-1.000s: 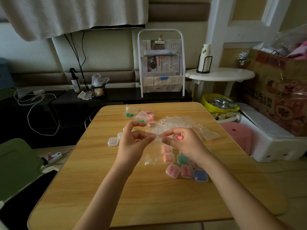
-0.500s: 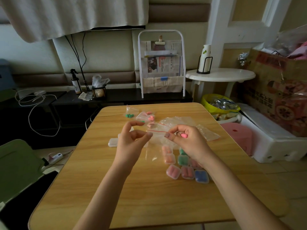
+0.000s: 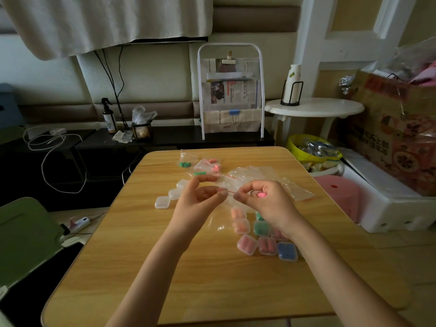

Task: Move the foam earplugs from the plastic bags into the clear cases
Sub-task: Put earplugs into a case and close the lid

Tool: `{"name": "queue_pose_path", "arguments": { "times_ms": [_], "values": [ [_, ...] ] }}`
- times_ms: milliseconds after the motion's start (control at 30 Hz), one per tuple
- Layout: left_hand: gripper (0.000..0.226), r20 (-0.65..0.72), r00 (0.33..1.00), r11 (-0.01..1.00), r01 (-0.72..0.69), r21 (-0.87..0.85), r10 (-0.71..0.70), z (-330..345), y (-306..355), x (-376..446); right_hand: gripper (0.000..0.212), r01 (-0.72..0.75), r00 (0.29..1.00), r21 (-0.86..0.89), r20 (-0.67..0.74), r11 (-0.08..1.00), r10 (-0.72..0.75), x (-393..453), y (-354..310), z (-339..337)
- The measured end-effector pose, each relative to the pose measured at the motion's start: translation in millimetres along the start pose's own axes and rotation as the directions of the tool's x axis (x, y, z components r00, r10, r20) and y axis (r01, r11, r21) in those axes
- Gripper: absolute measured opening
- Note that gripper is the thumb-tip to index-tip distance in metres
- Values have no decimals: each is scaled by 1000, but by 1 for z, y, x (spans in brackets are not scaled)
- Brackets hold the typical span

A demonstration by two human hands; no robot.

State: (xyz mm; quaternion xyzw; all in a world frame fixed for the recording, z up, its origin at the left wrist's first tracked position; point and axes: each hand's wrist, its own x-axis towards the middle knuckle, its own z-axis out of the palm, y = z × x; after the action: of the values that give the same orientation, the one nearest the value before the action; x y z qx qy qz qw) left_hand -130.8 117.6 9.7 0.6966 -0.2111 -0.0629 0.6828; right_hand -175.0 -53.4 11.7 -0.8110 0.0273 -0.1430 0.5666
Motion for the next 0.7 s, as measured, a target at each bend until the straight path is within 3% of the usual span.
{"name": "queue_pose_path", "arguments": {
  "times_ms": [133,267,600,700],
  "values": [
    [29,-34,999,997,-35,63,38,3,-3,0,14,18,1000,-17,-22,1000,-18,-1,0,5],
    [29,-96,994,999,-50,-3,49,1,-3,0,19,20,1000,-29,-15,999,-20,-1,-3,5],
    [19,39,998,999,-41,31,40,6,-5,2,17,29,1000,-16,-12,999,-29,-1,1,7],
    [23,-11,997,996,-69,58,70,4,-6,3,16,33,999,-28,-23,999,-34,0,3,8]
  ]
}}
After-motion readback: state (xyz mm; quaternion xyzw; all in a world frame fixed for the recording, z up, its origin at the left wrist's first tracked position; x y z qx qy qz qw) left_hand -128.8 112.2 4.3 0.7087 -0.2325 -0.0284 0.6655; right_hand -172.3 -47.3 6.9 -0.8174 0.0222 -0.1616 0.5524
